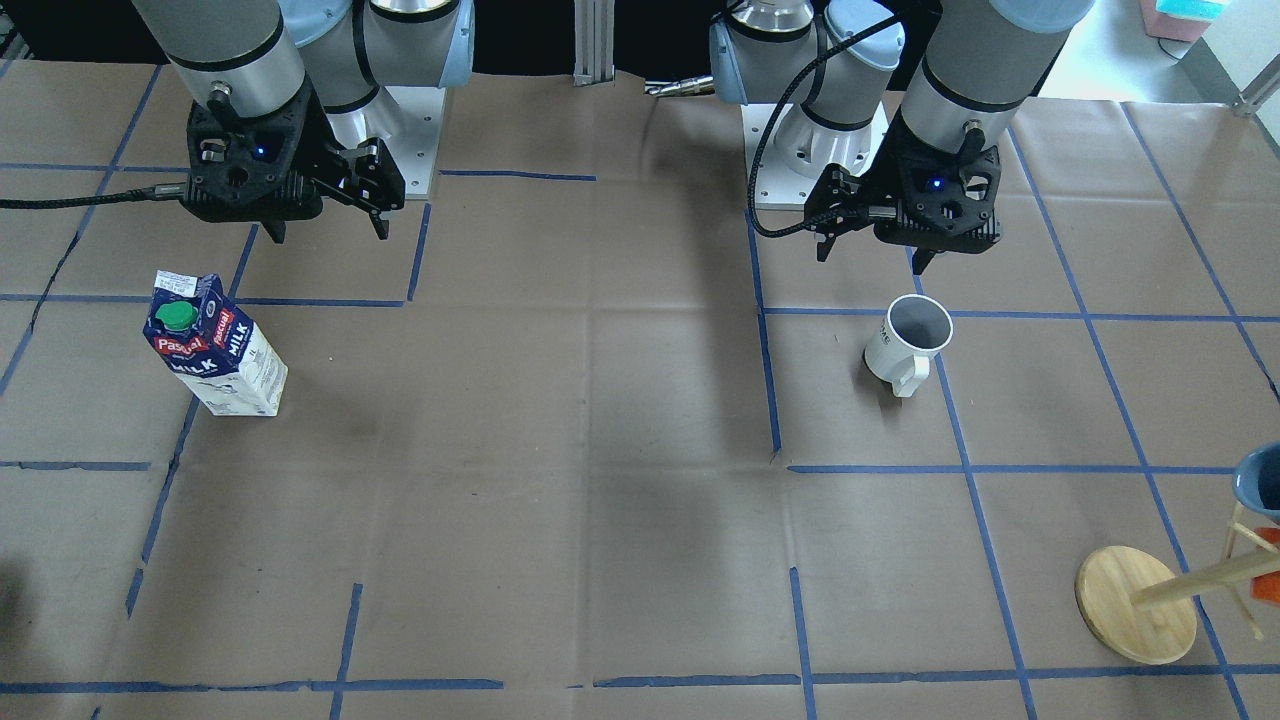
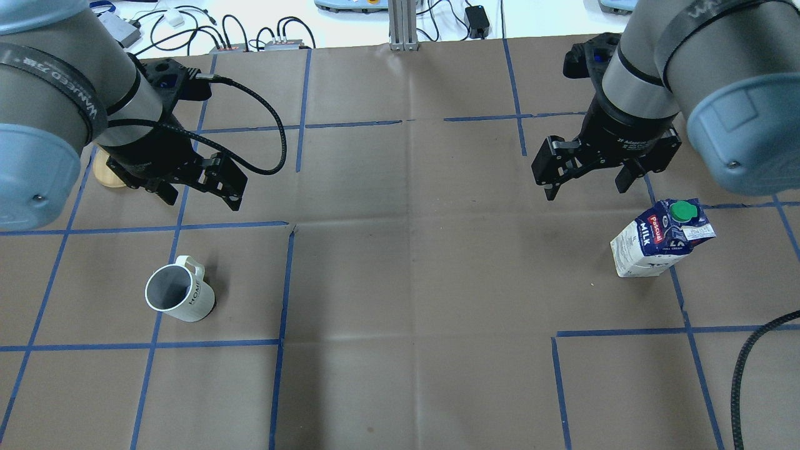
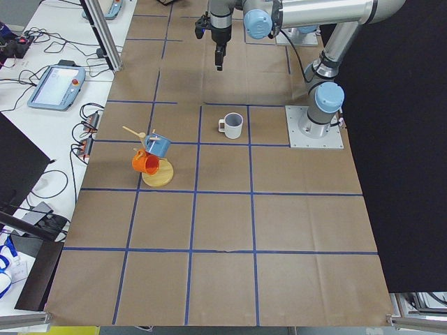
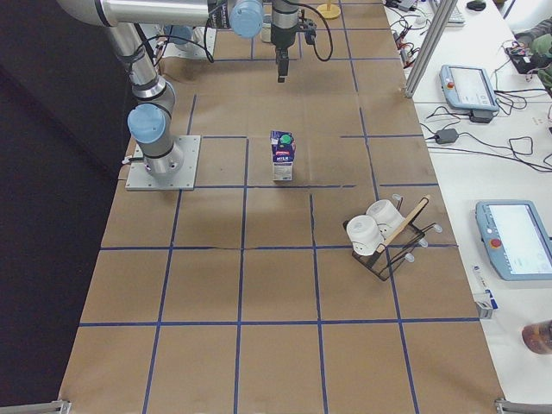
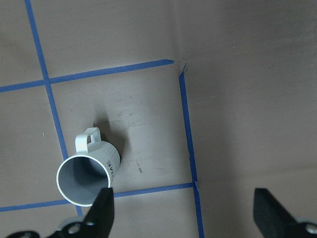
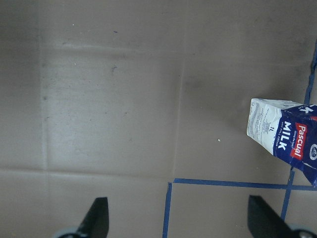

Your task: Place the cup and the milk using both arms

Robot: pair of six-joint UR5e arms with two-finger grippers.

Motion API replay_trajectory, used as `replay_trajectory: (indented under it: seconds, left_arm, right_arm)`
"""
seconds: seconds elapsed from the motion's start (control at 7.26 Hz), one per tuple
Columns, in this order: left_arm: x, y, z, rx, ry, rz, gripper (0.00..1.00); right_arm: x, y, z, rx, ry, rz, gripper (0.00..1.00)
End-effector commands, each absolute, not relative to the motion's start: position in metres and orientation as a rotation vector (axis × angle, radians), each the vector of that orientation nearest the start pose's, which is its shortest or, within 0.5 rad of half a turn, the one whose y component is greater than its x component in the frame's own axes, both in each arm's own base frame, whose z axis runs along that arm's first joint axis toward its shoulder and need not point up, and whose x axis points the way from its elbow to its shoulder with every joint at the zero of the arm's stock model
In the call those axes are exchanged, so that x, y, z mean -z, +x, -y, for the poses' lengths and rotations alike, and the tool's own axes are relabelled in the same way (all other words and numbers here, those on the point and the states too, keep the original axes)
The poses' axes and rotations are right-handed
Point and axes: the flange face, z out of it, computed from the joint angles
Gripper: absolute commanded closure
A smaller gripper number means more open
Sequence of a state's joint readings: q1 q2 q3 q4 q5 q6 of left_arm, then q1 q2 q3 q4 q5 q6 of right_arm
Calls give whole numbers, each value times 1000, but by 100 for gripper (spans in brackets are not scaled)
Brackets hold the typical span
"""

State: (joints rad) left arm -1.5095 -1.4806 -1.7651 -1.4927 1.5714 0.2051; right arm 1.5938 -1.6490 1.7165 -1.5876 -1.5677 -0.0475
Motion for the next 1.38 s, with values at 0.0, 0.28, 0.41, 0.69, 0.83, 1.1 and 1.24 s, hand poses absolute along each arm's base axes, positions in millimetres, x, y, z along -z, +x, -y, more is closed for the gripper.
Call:
replay_trajectory:
  seconds: [0.0, 0.28, 0.41, 0.69, 0.83, 1.1, 1.24]
  left_arm:
    - [-440, -106, 456, -50, 224, -3139, 0]
    - [-435, -106, 460, -61, 210, -3144, 0]
    - [-435, -106, 461, -57, 207, -3142, 0]
    - [-438, -106, 457, -47, 207, -3143, 0]
    - [-437, -106, 455, -54, 203, -3144, 0]
    - [-436, -107, 452, -55, 131, -3144, 0]
    - [-436, -106, 452, -53, 128, -3142, 0]
  right_arm:
    - [-455, 144, 450, -77, -111, -3135, 0]
    - [-455, 144, 450, -77, -111, -3135, 0]
    - [-455, 144, 450, -77, -111, -3135, 0]
    - [-455, 144, 450, -77, -111, -3135, 0]
    - [-456, 143, 451, -70, -106, -3135, 0]
    - [-460, 142, 454, -60, -104, -3140, 0]
    - [-459, 142, 455, -60, -104, -3140, 0]
